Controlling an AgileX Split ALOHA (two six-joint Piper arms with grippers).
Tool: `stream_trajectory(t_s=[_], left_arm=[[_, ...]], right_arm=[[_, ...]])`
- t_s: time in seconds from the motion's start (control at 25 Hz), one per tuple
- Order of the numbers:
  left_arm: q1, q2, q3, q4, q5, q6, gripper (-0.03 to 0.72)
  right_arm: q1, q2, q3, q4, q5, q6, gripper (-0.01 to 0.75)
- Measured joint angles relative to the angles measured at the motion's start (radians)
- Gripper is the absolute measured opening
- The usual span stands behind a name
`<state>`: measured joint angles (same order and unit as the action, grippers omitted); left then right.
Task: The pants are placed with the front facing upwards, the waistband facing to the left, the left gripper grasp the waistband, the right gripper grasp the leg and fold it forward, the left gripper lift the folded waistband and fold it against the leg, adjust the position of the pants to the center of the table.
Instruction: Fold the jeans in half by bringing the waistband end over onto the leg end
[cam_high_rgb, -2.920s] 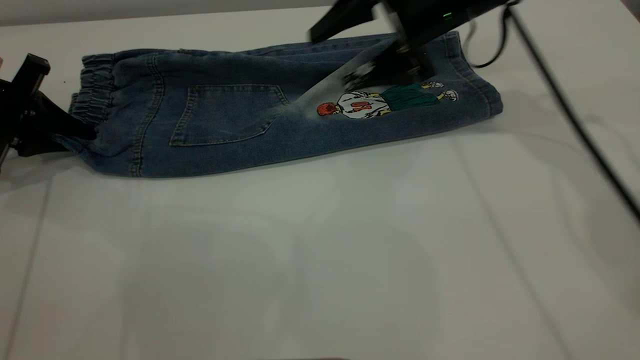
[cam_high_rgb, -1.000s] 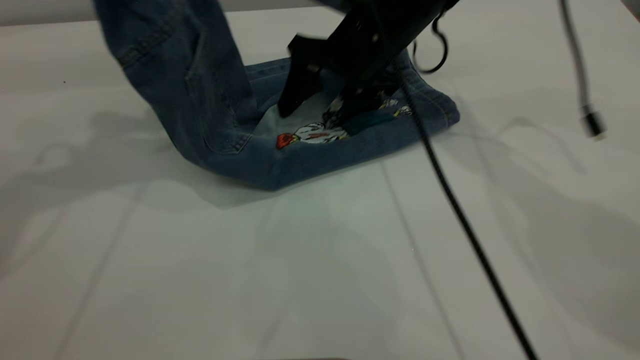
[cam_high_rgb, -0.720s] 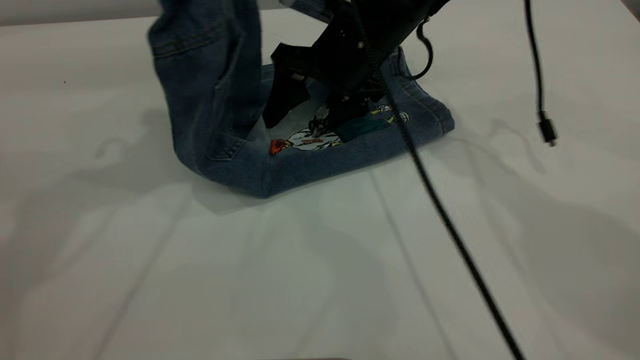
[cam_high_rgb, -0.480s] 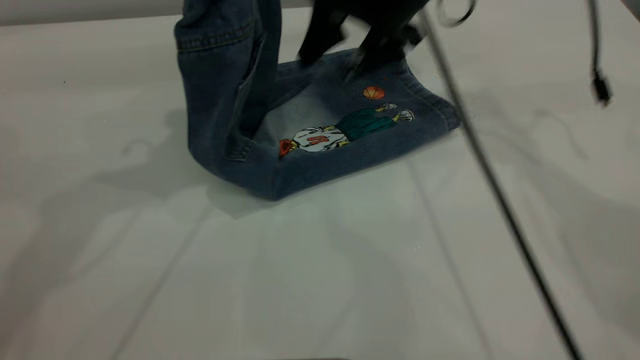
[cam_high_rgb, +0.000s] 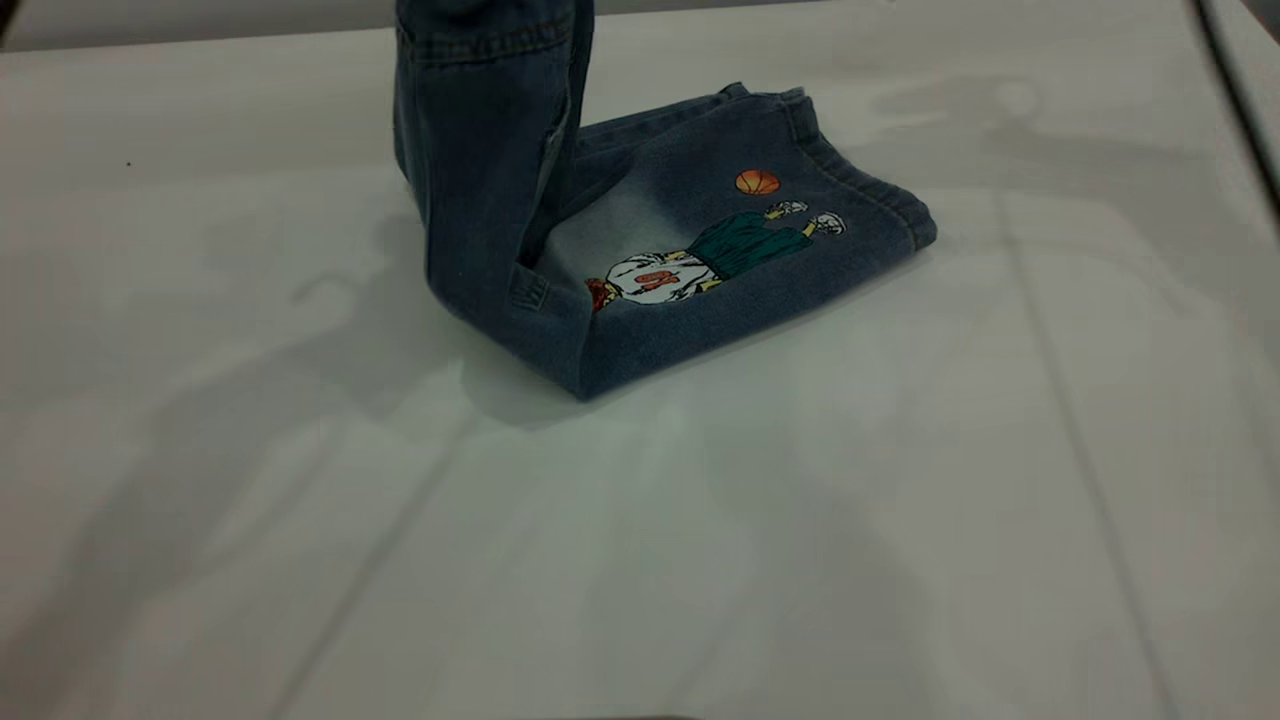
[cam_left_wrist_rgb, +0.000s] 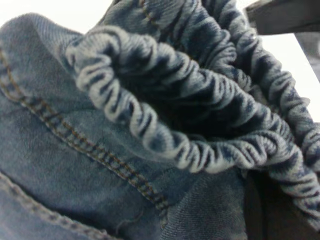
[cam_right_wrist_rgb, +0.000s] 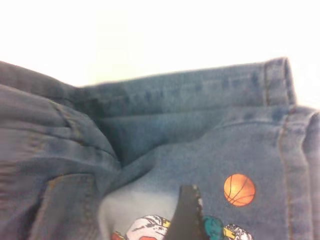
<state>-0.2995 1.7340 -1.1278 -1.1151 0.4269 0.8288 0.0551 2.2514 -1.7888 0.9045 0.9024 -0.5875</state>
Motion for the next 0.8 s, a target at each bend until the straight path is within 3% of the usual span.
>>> stream_trajectory(t_s=[0.8], left_arm=[[-0.085,0.409,-0.258,-0.042,-0.012,0.0,0.092]], right_arm=[[-0.008,-0.144,-0.001,-0.004,0.102,0.0,0.533]])
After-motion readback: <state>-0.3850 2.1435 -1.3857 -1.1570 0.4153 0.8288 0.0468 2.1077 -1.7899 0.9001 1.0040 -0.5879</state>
